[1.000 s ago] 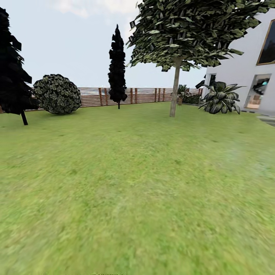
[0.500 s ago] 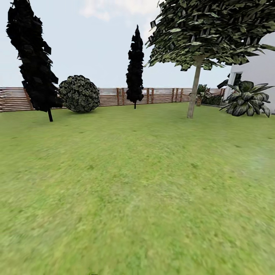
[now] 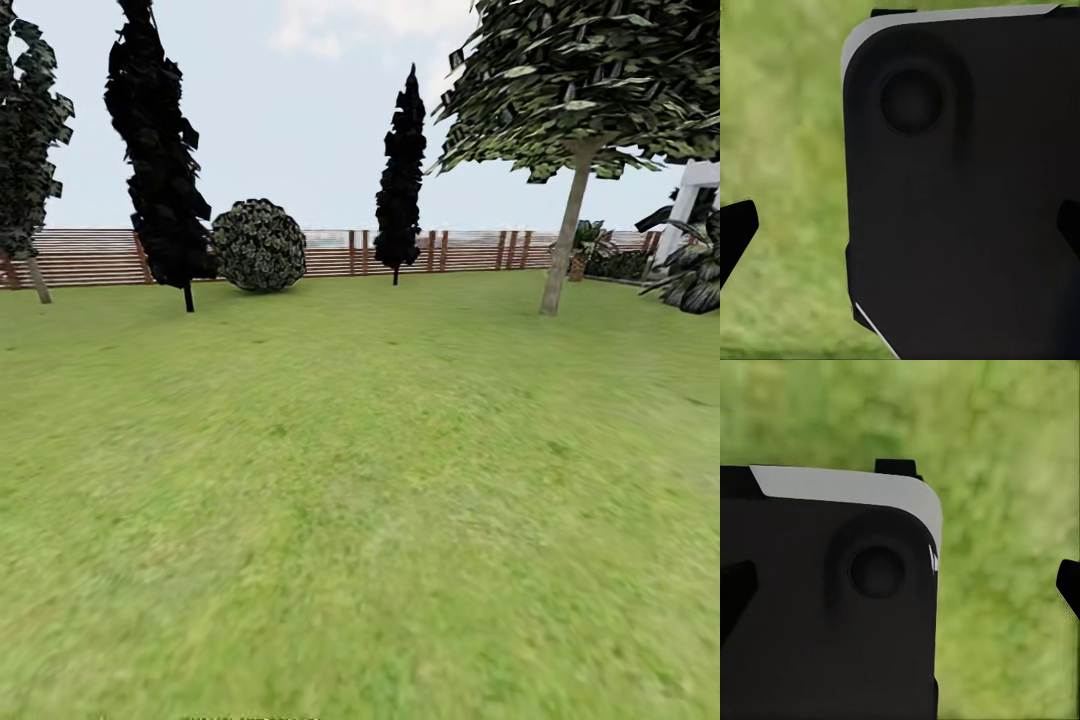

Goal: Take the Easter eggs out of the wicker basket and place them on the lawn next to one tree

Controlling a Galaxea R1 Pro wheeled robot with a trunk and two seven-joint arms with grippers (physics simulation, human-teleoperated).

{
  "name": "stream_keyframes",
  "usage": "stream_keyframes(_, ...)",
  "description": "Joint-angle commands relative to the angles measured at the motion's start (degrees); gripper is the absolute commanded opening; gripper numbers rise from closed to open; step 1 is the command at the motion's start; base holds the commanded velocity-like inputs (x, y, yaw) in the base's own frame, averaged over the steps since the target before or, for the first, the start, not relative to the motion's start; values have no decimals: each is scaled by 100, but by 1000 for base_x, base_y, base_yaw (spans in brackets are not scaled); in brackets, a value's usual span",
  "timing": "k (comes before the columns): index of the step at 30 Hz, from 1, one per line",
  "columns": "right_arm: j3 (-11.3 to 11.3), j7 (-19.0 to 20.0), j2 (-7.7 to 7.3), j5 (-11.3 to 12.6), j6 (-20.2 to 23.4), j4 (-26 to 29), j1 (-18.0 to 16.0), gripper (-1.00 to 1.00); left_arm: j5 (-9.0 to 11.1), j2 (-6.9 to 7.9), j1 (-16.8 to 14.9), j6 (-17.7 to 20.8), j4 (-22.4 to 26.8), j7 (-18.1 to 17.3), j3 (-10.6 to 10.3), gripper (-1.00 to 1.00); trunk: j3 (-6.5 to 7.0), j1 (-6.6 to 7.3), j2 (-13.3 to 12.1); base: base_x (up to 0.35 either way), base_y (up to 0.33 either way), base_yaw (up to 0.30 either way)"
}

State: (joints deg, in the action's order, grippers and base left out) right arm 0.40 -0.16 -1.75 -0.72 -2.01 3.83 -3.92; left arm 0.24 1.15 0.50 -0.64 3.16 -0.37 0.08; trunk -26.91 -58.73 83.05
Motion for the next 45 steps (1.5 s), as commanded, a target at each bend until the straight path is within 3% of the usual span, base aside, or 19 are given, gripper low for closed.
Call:
stream_keyframes(1,4,-2,-1,-7,-19,-5,-3,100,2,1,3,-7,9,-4,0,100,-5,0,2,0,0,287)
stream_keyframes(24,12,-3,9,-8,-17,-14,-3,100,2,8,3,-7,9,1,0,100,-13,0,2,0,0,287)
stream_keyframes(45,4,-126,8,7,13,-23,-12,100,2,8,3,-7,6,2,0,100,-145,0,2,0,0,219)
